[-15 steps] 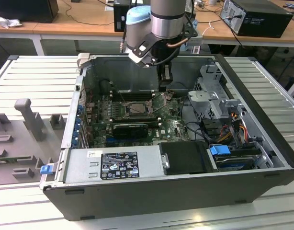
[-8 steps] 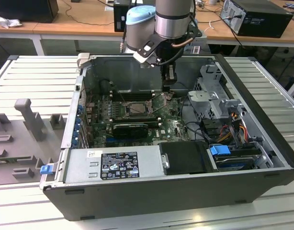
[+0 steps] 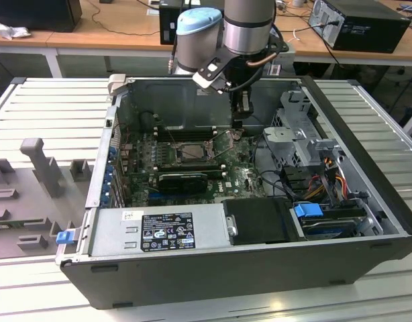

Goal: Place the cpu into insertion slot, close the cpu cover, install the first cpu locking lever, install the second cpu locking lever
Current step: 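Close the cpu cover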

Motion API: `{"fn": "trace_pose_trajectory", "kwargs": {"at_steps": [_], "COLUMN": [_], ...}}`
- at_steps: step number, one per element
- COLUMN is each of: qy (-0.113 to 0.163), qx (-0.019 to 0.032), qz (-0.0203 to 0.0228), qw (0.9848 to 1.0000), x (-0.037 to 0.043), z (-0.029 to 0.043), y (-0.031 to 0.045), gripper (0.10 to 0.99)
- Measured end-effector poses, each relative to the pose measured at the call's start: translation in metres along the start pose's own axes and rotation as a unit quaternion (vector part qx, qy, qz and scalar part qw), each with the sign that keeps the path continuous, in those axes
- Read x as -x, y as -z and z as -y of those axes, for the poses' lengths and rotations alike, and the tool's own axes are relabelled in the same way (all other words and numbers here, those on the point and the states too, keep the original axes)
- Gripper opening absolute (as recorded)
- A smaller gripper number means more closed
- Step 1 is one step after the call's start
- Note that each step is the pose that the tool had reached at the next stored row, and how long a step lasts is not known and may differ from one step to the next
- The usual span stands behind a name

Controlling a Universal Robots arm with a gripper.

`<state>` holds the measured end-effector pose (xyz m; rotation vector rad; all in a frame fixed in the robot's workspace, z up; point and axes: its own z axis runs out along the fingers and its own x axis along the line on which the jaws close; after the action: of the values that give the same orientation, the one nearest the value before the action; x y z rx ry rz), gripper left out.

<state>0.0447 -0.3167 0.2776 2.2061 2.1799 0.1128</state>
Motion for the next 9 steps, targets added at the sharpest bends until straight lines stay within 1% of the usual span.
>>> {"fn": "trace_pose_trajectory", "kwargs": {"at_steps": [2,5,9], "qy": [0.000,0.000,0.000], "qx": [-0.0001,-0.0001,-0.0003], "qz": [0.0000,0.0000,0.0000], "qw": [1.0000,1.0000,1.0000], "x": [0.0000,-0.0001,-0.0001], "z": [-0.0028,-0.0051,-0.0125], "y": [-0.0002,-0.0004,-0.0010], "gripper": [0.106,0.106,0.106]}}
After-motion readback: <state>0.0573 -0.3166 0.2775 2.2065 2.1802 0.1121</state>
